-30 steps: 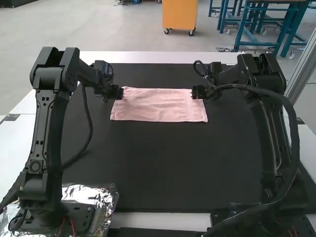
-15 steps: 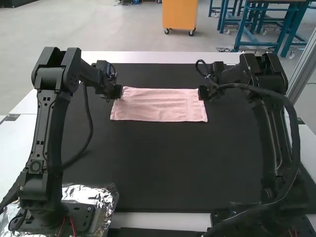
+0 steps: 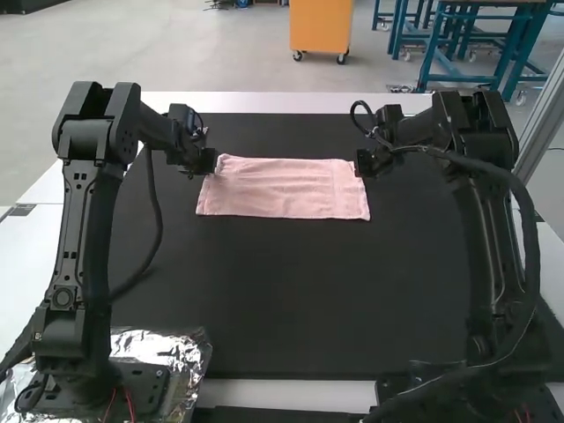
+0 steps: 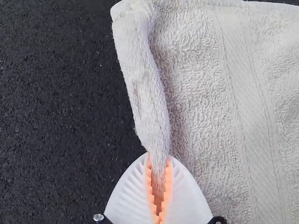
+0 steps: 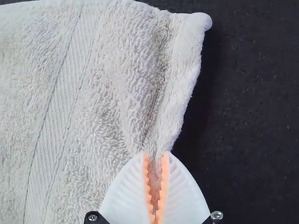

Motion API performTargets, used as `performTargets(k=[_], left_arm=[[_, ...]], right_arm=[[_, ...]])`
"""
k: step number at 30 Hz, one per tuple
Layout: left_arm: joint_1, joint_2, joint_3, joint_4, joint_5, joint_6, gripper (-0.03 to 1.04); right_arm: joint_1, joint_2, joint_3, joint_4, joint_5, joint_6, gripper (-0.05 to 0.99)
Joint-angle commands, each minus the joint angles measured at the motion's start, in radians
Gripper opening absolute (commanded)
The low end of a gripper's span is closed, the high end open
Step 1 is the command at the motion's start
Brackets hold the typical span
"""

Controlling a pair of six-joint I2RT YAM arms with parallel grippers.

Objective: Fold the towel.

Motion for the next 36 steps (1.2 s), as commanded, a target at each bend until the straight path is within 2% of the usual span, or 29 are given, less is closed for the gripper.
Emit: performTargets(k=[1,11,14,23,36], left_arm=[[0.028,-0.097,0.031,-0.007,0.030,-0.004,0.02],[0.075,-0.183,0.019,-0.139,0.049,0.028,0.02],[0.088,-0.209,-0.018,-0.148,0.049,0.036,0.02],[0.095,-0.327,-0.207,-0.102,0.053,0.044,0.02],[0.095,-0.457,-0.526,0.053,0.066,0.044,0.02]], right_arm=[[-0.033,-0.121,0.014,-0.020,-0.058,-0.003,-0.02],[-0.061,-0.235,-0.107,-0.038,-0.111,-0.007,-0.02],[-0.061,-0.270,-0.154,-0.038,-0.116,-0.007,-0.02],[-0.061,-0.363,-0.312,-0.023,-0.133,-0.015,-0.02],[-0.061,-0.411,-0.507,0.049,-0.141,-0.020,-0.02]])
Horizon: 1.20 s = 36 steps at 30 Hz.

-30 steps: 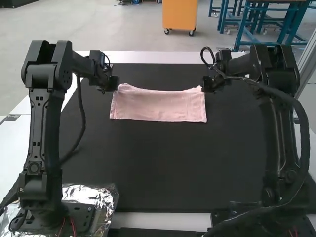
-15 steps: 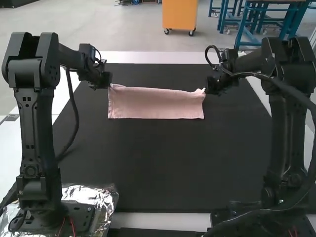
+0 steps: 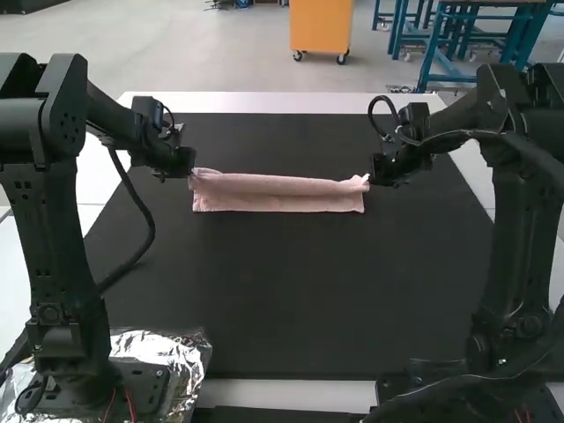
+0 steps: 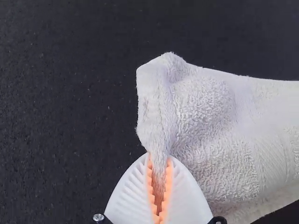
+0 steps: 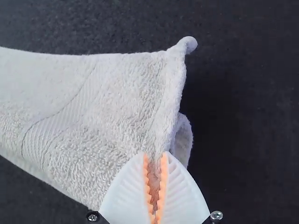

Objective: Fold the towel.

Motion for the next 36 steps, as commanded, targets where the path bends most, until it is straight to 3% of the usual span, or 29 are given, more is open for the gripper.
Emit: performTargets(k=[1,6,8,9,11,12,13,21,36], left_arm=[[0.028,-0.045,-0.070,0.034,-0.016,0.013,0.02],[0.028,-0.050,-0.193,0.155,-0.021,0.007,0.02],[0.028,-0.051,-0.211,0.170,-0.016,-0.001,0.04],[0.028,-0.051,-0.211,0.172,-0.010,-0.002,0.19],[0.028,-0.059,-0.205,0.172,0.030,-0.016,0.70],[0.031,-0.065,-0.201,0.170,0.042,-0.022,0.89],[0.036,-0.071,-0.195,0.170,0.043,-0.022,0.98],[0.082,-0.088,-0.115,0.156,0.090,-0.114,0.98],[0.077,-0.090,-0.115,0.143,0.086,-0.102,0.97]], right_arm=[[-0.024,-0.033,-0.038,0.025,0.013,-0.011,-0.02],[-0.024,-0.025,-0.124,0.122,0.030,-0.006,0.00],[-0.029,-0.024,-0.142,0.146,0.057,-0.006,0.31],[-0.032,-0.024,-0.144,0.148,0.057,-0.006,0.48],[-0.038,-0.030,-0.138,0.148,0.054,-0.003,0.85],[-0.040,-0.031,-0.130,0.148,0.051,0.002,0.93],[-0.043,-0.034,-0.116,0.145,0.048,0.003,0.92],[-0.031,-0.044,-0.046,0.113,0.045,0.005,0.92],[0.022,0.008,-0.053,0.110,0.045,0.003,0.92]])
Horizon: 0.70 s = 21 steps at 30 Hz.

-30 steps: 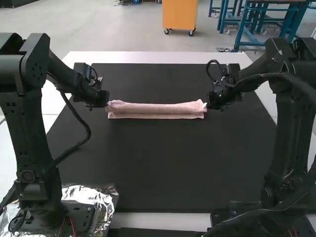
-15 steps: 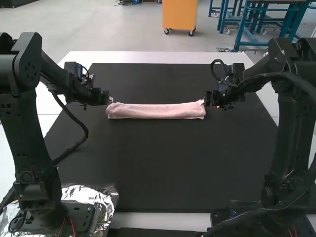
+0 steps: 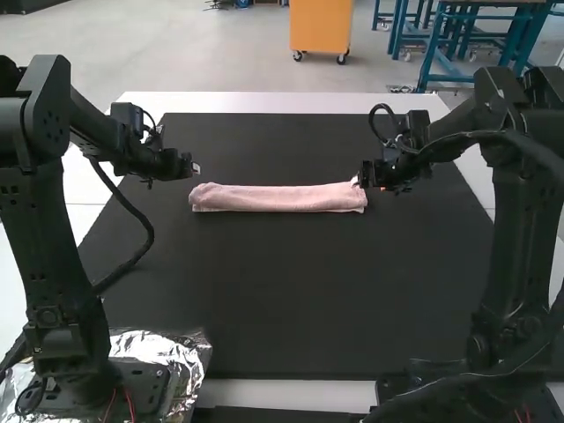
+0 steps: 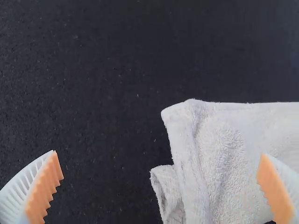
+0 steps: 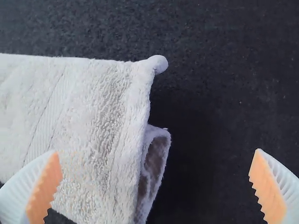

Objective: Fold the towel.

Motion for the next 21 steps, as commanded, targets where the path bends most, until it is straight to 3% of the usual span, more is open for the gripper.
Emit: performTargets(k=[1,18,20,21], left_arm=[[-0.001,-0.031,0.005,0.006,0.013,0.000,0.97],[-0.007,-0.030,-0.002,0.017,0.014,0.000,0.97],[-0.007,-0.030,-0.002,0.020,0.013,0.000,0.97],[-0.007,-0.031,-0.002,0.020,0.013,0.000,0.97]], right_arm=[[0.020,0.011,0.011,0.001,0.006,0.006,0.92],[0.072,0.069,0.011,0.001,0.006,0.009,0.90],[0.076,0.077,0.010,0.001,-0.003,0.009,0.75],[0.076,0.080,0.007,0.001,-0.024,0.009,0.58]])
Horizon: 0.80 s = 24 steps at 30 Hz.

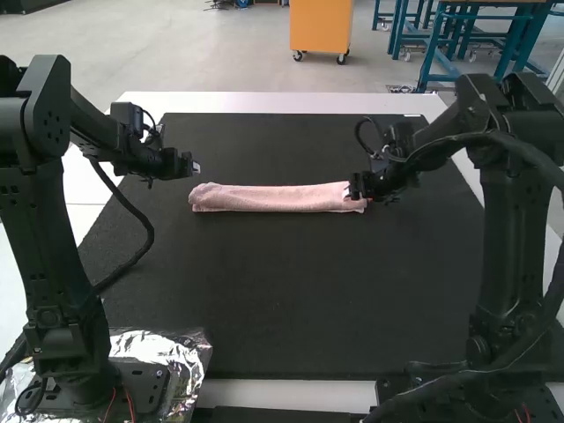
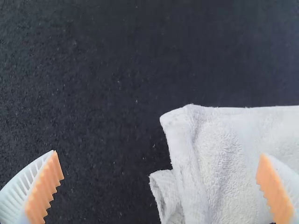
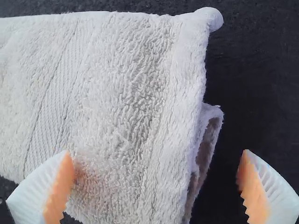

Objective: Fold the towel.

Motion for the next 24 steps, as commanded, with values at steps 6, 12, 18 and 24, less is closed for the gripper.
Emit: performTargets(k=[6,12,18,24], left_arm=[[-0.007,-0.030,-0.003,0.006,0.010,0.000,0.97],[-0.005,-0.031,0.000,0.019,0.004,0.002,0.97],[-0.037,-0.030,0.005,0.037,-0.015,0.002,0.97],[-0.087,-0.031,-0.005,0.052,-0.044,0.002,0.97]], right_arm=[[0.000,0.017,-0.008,-0.013,-0.114,-0.009,-0.02],[-0.076,-0.112,-0.021,-0.054,-0.114,-0.048,-0.02],[-0.049,-0.161,-0.024,-0.077,-0.114,-0.051,-0.02],[0.056,-0.156,-0.017,-0.059,-0.107,-0.032,-0.02]])
